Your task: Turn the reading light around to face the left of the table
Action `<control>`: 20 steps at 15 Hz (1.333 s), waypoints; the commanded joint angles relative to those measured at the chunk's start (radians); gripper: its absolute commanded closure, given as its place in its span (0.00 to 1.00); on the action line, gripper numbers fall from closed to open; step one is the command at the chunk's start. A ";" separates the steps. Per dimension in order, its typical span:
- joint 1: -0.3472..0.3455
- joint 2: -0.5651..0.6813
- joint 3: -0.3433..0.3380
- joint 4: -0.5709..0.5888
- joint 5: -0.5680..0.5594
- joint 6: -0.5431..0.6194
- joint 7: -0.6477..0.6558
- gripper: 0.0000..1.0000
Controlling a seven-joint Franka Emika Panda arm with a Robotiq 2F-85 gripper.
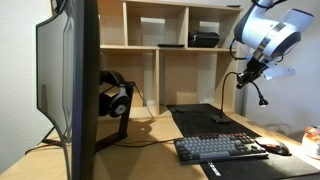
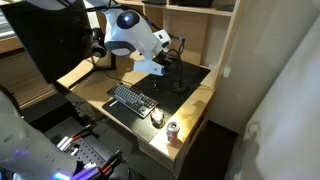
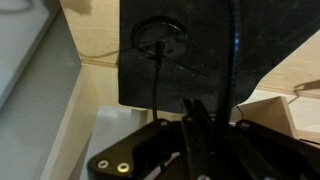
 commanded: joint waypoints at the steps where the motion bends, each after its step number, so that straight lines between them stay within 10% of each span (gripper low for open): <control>1: -0.007 -0.018 -0.010 -0.019 -0.042 -0.018 0.016 0.98; 5: -0.010 -0.028 -0.018 -0.024 -0.105 -0.038 0.052 0.98; 6: -0.015 -0.027 -0.026 -0.035 -0.169 -0.059 0.102 0.68; 12: -0.052 -0.167 -0.082 -0.039 -0.520 -0.520 0.359 0.33; 16: -0.038 -0.262 -0.136 0.033 -0.551 -0.843 0.386 0.05; 20: -0.031 -0.231 -0.162 0.115 -0.521 -1.007 0.418 0.00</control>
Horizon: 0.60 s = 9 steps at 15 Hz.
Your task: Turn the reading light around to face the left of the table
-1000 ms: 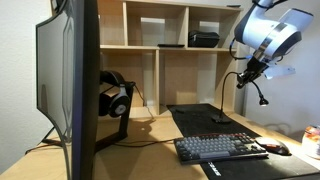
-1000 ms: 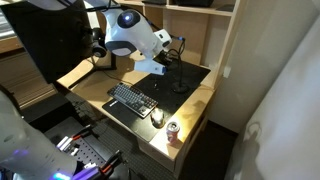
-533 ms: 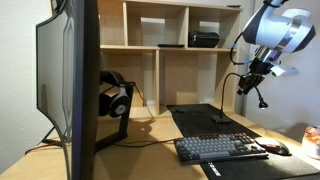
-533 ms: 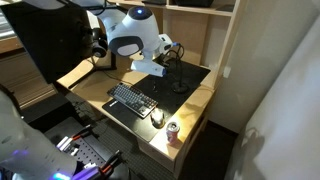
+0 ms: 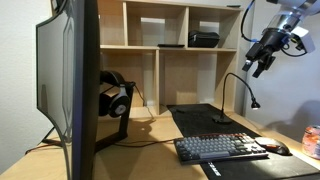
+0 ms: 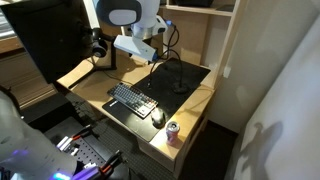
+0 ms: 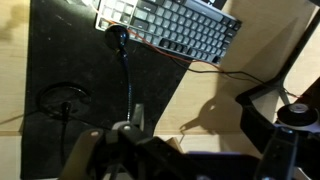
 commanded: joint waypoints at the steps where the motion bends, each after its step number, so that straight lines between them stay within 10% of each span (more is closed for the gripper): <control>1: 0.002 0.056 -0.013 0.064 -0.001 -0.098 0.045 0.00; 9: -0.069 0.065 -0.012 0.068 -0.224 0.046 0.287 0.00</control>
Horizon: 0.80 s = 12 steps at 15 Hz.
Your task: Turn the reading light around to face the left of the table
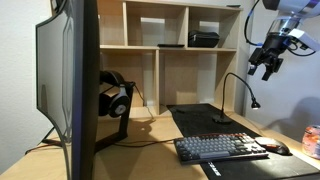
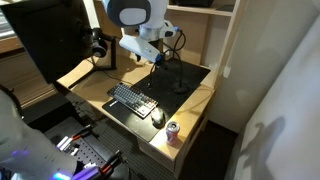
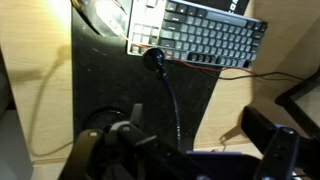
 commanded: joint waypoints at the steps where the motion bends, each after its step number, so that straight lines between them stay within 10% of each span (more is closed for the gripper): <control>1: -0.055 -0.002 0.003 0.011 -0.154 0.074 0.137 0.00; 4: -0.080 0.021 0.004 0.003 -0.305 0.152 0.262 0.00; 12: -0.051 0.125 0.005 0.017 -0.248 0.270 0.261 0.00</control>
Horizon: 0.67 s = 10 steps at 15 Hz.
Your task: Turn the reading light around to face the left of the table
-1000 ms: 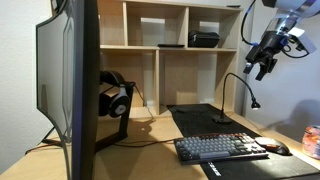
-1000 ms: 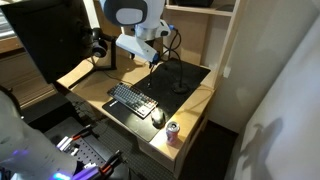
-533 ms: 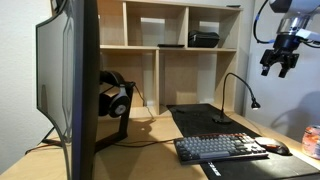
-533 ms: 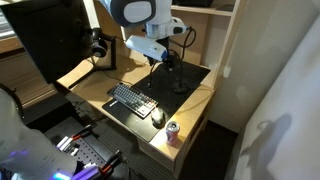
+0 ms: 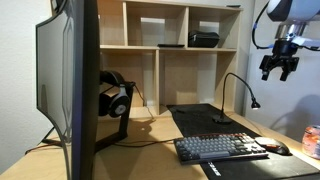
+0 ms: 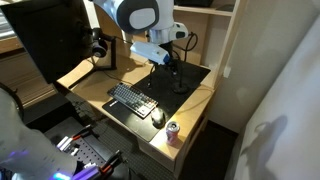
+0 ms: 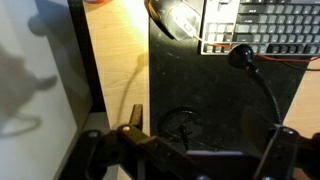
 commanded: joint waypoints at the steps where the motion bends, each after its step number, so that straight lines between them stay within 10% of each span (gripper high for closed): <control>1: 0.006 0.091 0.011 0.010 0.015 0.141 0.015 0.00; 10: 0.051 0.136 0.109 -0.072 -0.100 0.181 0.173 0.00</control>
